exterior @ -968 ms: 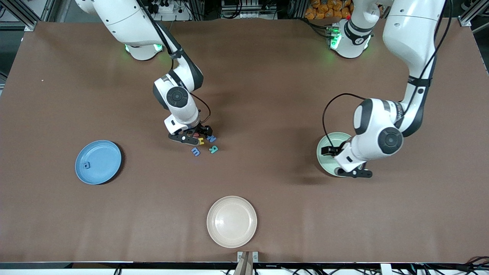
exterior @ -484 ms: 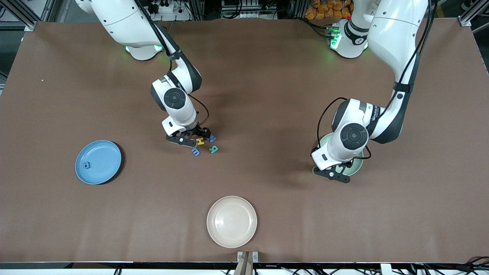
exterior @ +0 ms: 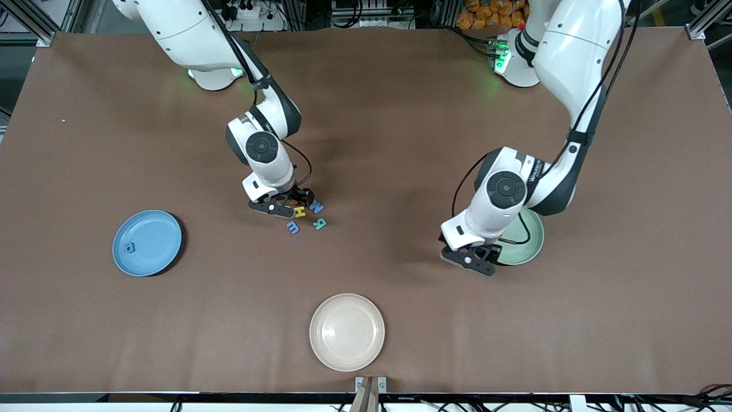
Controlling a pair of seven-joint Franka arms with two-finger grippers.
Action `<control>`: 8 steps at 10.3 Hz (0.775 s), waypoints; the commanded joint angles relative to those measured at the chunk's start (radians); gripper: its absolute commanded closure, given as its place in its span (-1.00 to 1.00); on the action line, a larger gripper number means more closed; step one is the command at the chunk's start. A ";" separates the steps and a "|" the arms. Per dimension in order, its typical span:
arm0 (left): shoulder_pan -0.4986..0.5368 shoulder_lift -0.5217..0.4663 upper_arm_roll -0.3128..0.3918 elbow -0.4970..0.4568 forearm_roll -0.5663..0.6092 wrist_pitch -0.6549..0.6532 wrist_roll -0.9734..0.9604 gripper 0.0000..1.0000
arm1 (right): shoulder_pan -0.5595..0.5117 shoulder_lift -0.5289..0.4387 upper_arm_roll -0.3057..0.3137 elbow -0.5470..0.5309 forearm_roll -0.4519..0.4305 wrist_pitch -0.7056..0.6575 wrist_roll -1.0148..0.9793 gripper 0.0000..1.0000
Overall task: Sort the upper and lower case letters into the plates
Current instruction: 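Grasp the pink w among the letters with the right gripper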
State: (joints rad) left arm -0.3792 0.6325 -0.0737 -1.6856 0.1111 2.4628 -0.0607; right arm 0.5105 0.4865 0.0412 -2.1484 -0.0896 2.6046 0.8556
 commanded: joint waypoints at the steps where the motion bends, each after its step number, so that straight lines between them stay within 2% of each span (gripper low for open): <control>1: 0.003 0.003 -0.005 0.015 -0.011 0.037 0.031 -1.00 | -0.003 -0.017 0.006 -0.015 -0.013 0.012 0.007 -1.00; 3: 0.014 0.009 -0.005 0.015 -0.022 0.039 0.157 -1.00 | -0.003 -0.017 0.006 -0.016 -0.009 0.035 0.010 -1.00; 8: 0.006 0.003 -0.005 0.010 -0.022 0.038 0.119 -1.00 | -0.012 -0.012 0.008 -0.027 -0.002 0.071 0.065 -1.00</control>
State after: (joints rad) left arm -0.3669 0.6360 -0.0776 -1.6788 0.1108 2.4914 0.0584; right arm 0.5103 0.4864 0.0418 -2.1523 -0.0888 2.6579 0.8951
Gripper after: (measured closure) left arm 0.000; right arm 0.000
